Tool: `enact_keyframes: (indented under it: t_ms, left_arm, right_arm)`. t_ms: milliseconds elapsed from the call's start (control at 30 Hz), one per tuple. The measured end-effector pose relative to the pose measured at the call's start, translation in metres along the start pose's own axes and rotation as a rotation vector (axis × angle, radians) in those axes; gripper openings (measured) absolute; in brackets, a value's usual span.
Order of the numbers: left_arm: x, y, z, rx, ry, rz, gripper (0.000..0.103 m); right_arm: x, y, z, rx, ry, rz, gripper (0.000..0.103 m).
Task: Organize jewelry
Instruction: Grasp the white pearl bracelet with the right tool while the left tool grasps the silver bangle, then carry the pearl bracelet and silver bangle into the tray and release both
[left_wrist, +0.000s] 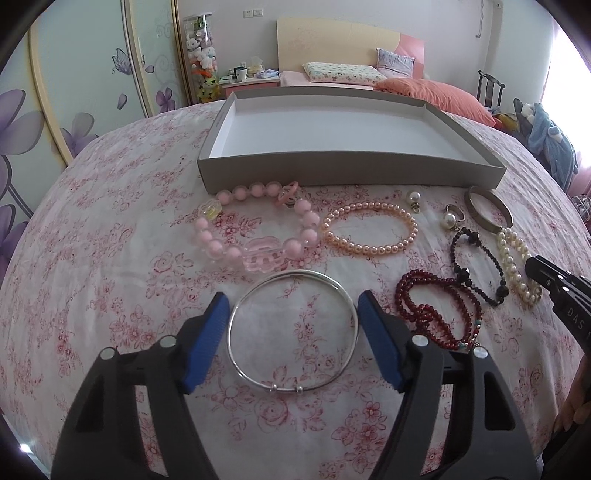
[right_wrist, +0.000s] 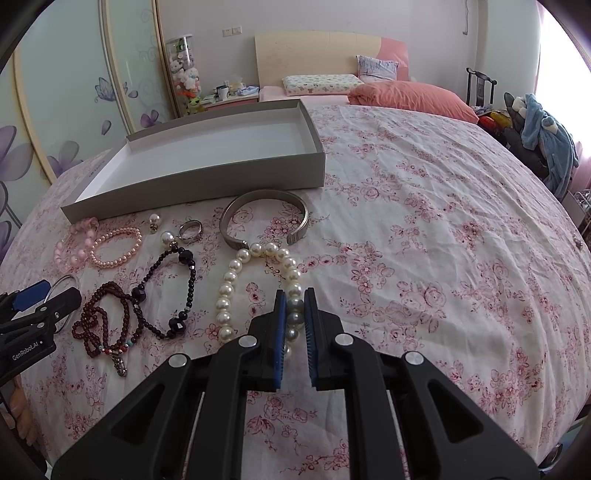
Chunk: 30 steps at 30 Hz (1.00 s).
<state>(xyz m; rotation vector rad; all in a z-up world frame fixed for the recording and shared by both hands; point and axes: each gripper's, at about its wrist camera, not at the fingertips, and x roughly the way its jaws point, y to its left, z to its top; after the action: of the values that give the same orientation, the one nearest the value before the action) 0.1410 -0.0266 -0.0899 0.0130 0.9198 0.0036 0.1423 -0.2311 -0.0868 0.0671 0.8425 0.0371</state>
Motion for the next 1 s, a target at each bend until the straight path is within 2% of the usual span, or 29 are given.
enact_keyframes:
  t_ms: [300, 467, 1000]
  left_arm:
    - [-0.001, -0.001, -0.001, 0.004, -0.004, -0.010, 0.069]
    - [-0.002, 0.000, -0.002, -0.003, -0.011, -0.023, 0.069]
    - [-0.017, 0.019, -0.006, -0.051, -0.055, -0.020, 0.069]
  right_arm:
    - [0.000, -0.001, 0.000, 0.001, -0.001, 0.007, 0.011]
    - [-0.002, -0.006, 0.000, 0.023, -0.010, 0.039, 0.010]
    - [-0.027, 0.006, 0.005, -0.008, -0.099, 0.076, 0.010]
